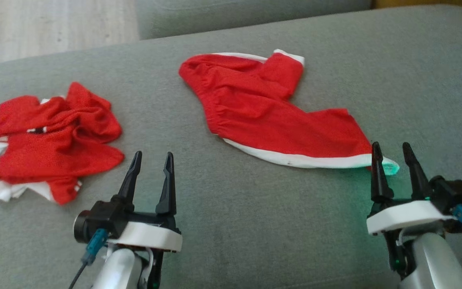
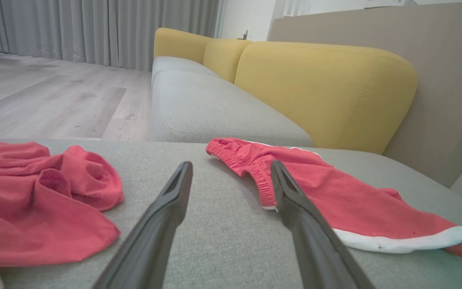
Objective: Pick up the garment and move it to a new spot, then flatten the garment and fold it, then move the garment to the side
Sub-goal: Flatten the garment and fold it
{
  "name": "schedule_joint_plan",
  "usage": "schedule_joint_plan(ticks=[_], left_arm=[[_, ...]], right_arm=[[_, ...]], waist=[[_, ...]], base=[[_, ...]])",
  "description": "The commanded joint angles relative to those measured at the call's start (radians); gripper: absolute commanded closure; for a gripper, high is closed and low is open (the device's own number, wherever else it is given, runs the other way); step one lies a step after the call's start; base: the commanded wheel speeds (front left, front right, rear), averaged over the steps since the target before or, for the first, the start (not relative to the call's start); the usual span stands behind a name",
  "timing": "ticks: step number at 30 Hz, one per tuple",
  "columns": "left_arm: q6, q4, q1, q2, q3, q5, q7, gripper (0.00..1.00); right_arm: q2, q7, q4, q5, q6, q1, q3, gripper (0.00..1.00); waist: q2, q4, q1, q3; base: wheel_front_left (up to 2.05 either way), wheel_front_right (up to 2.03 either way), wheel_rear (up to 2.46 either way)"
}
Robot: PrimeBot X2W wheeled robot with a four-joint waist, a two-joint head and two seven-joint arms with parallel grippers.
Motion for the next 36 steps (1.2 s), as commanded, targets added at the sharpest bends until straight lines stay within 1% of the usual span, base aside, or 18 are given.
schedule_joint_plan(ticks=[1,5,8,17,22,28,36], left_arm=[[-0.006,-0.017,-0.051,0.010,0.031,0.011,-0.006,0.00],[-0.023,0.010,-0.078,0.026,0.018,0.025,-0.005,0.00],[-0.039,0.032,-0.112,0.043,0.000,0.038,0.014,0.00],[-0.079,0.148,-0.275,0.101,-0.051,0.069,0.130,0.00],[-0.086,0.239,-0.359,0.126,-0.055,0.071,0.164,0.00],[-0.103,0.299,-0.412,0.133,-0.087,0.056,0.144,0.00],[-0.112,0.309,-0.426,0.139,-0.160,0.025,0.115,0.00]], right_arm=[[0.000,-0.011,-0.052,0.010,0.007,-0.016,0.026,0.00],[0.000,-0.011,-0.091,0.021,0.007,-0.008,0.011,0.00],[0.000,-0.011,-0.107,0.008,0.007,-0.007,0.005,0.00],[0.000,-0.011,-0.146,0.038,0.007,-0.016,0.006,0.00],[0.000,-0.011,-0.165,0.048,0.007,-0.023,0.013,0.00],[0.000,-0.011,-0.167,0.055,0.007,-0.026,0.005,0.00],[0.000,-0.011,-0.155,0.057,0.007,-0.028,0.005,0.00]], waist=[[0.0000,-0.025,0.0000,0.020],[0.0000,-0.049,0.0000,0.051],[0.0000,-0.067,0.0000,0.076],[0.0000,-0.125,0.0000,0.167],[0.0000,-0.140,0.0000,0.207],[0.0000,-0.146,0.0000,0.228],[0.0000,-0.142,0.0000,0.231]], base=[[0.00,0.00,0.00],[0.00,0.00,0.00],[0.00,0.00,0.00],[0.00,0.00,0.00],[0.00,0.00,0.00],[0.00,0.00,0.00],[0.00,0.00,0.00]])
